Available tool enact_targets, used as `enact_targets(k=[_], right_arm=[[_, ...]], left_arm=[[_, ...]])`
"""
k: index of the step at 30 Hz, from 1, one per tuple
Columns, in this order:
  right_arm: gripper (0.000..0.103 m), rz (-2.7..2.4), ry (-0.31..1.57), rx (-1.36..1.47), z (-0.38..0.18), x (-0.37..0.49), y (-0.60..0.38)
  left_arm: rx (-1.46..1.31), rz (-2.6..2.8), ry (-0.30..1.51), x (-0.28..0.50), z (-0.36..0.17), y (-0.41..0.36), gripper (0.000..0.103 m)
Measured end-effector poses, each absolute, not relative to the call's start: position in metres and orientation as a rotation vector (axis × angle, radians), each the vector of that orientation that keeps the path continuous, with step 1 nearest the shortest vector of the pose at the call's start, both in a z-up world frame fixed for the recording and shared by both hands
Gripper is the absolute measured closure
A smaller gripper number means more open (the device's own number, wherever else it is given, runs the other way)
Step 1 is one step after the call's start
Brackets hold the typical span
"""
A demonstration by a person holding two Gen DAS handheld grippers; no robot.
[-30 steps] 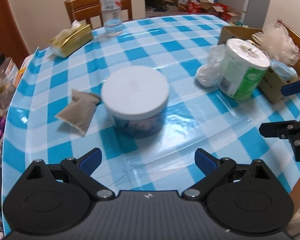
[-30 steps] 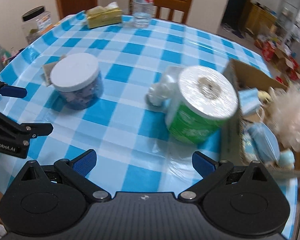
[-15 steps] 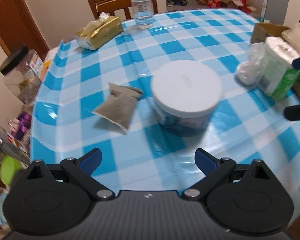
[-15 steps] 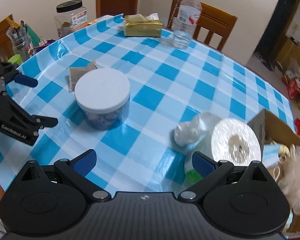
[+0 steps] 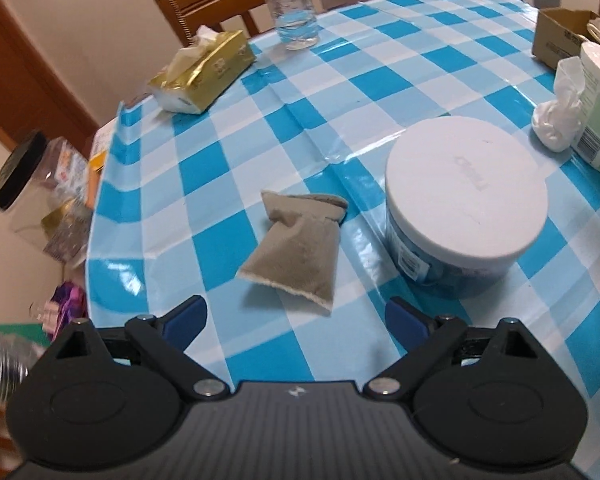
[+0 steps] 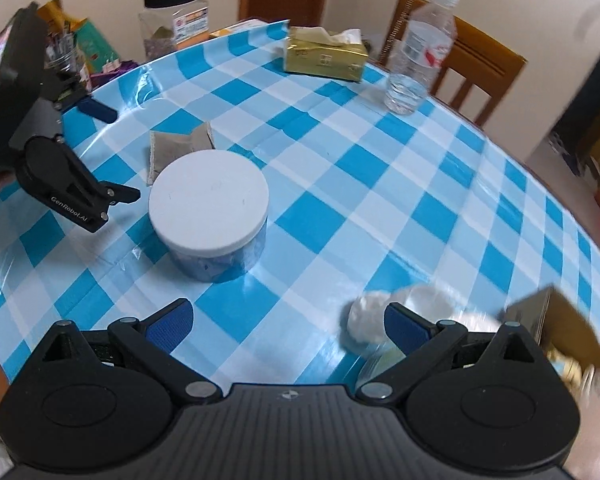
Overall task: Organize soft objects
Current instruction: 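Move both tools back over the table toward the grey sachet and white sock, then close the left tool on the grey sachet while the right tool grasps the white sock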
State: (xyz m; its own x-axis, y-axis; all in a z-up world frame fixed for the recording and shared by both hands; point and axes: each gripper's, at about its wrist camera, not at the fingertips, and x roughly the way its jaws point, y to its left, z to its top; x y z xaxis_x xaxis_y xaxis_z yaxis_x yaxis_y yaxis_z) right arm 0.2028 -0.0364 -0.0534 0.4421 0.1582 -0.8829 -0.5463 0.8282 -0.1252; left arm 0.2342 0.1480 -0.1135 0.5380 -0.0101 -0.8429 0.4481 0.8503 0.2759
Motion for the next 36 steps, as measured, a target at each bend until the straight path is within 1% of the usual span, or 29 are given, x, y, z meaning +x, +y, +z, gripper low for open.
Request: enact_targets(k=[6,13,14,17,25,27,32,34,36], right_arm=[[0.000,0.521,1.058,-0.545,-0.053,0.236,-0.029],[0.000,0.570,1.179,-0.674,-0.081,0.273,-0.024],[0.000,0.566,1.190,-0.691,-0.085,0.278,-0.024],[0.000,0.580,1.238,-0.726,-0.094,0.292,-0.026],[0.001,0.583,1.359,-0.852,-0.118,0.315,-0.034],[0.003,0.577,1.388,-0.871,-0.125,0.318,-0.035],[0.019,0.572,1.445,-0.892,-0.139,0.320,-0.041],[0.022,0.576,1.458,-0.896,-0.144,0.318,-0.043],[0.024,0.577,1.470,-0.911,-0.149,0.316,-0.044]], left_arm=[[0.549,-0.340,0.974,0.257,-0.116,0.148,0.014],[0.541,-0.408,1.016,0.278,-0.122,0.148,0.015],[0.537,-0.417,1.019,0.281,-0.122,0.148,0.017],[0.512,-0.445,1.038,0.289,-0.124,0.149,0.026],[0.482,-0.487,1.054,0.299,-0.123,0.149,0.027],[0.475,-0.489,1.054,0.301,-0.124,0.150,0.027],[0.448,-0.499,1.062,0.305,-0.125,0.151,0.029],[0.438,-0.503,1.068,0.306,-0.126,0.152,0.030],[0.430,-0.508,1.071,0.307,-0.126,0.152,0.034]])
